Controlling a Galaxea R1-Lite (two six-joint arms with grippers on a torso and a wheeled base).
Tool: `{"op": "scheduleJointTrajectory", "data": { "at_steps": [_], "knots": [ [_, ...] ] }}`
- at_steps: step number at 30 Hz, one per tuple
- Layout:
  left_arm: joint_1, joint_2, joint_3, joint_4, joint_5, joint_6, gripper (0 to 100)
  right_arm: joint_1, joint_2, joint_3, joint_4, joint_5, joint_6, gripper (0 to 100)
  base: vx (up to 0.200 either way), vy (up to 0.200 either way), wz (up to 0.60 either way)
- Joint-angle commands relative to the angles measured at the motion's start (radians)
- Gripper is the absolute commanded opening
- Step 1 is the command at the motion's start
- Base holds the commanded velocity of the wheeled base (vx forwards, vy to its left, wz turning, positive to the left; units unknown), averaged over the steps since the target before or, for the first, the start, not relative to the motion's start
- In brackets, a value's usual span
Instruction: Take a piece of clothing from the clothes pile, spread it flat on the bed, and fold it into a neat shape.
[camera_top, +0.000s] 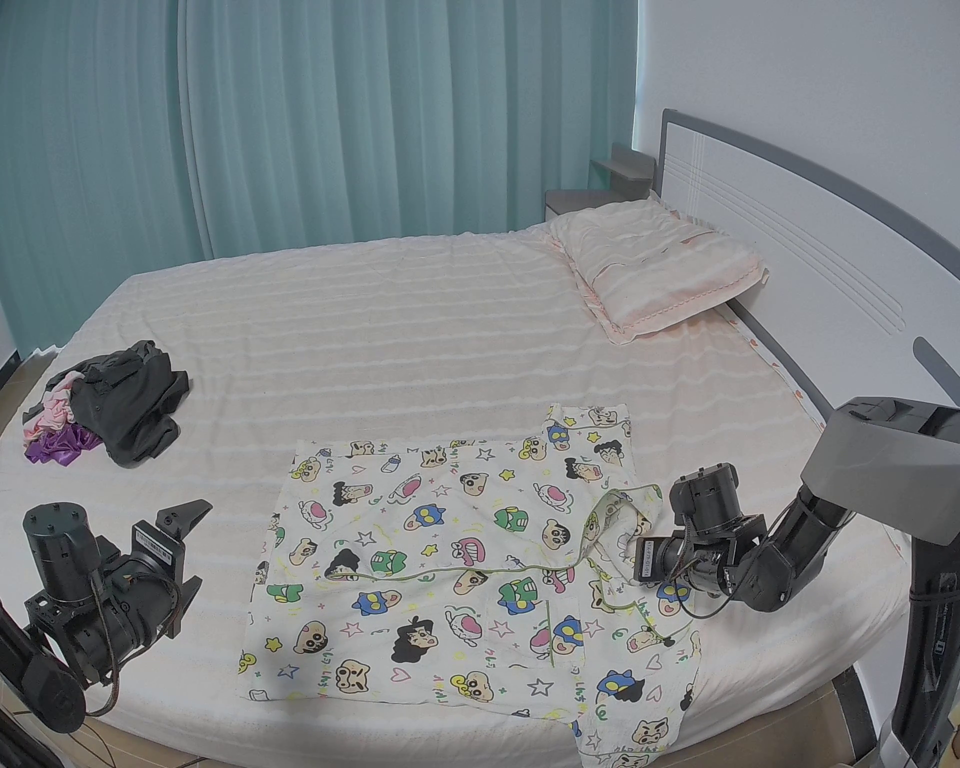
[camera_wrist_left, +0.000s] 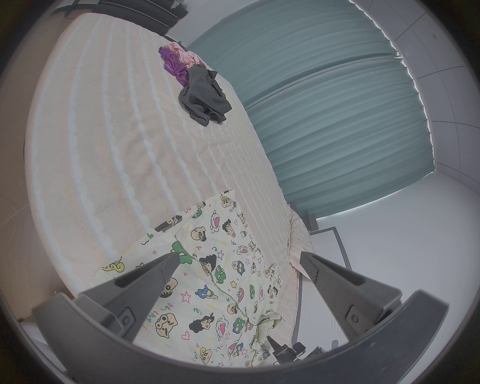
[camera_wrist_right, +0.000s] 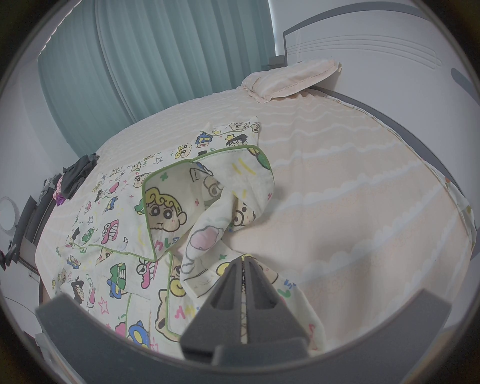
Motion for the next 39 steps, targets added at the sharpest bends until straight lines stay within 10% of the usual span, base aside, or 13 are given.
{"op": "scheduleJointTrajectory", "data": {
  "at_steps": [1,7,8,31,32,39],
  "knots": [
    [0.000,0.001,0.016,-0.001,0.000,0.000,100,0.000,-0.009,0.002,0.005,-0.001,0.003,0,0.000,0.000,0.00],
    [0.000,0.001,0.016,-0.001,0.000,0.000,100,-0.003,-0.001,0.002,0.023,-0.001,0.001,0,0.000,0.000,0.00],
    [0.000,0.001,0.016,-0.001,0.000,0.000,100,-0.006,0.000,0.002,0.023,0.001,0.001,100,0.000,0.000,0.00],
    [0.000,0.003,0.016,-0.001,0.000,0.000,100,0.003,0.019,0.014,0.026,0.111,0.003,100,0.000,0.000,0.00],
    [0.000,0.003,0.016,-0.001,0.000,0.000,100,0.003,0.019,0.014,0.026,0.111,0.003,0,0.000,0.000,0.00],
    [0.000,0.004,0.016,-0.001,0.000,0.000,100,0.005,0.003,0.031,0.032,0.182,0.003,0,0.000,0.000,0.00]
  ]
}}
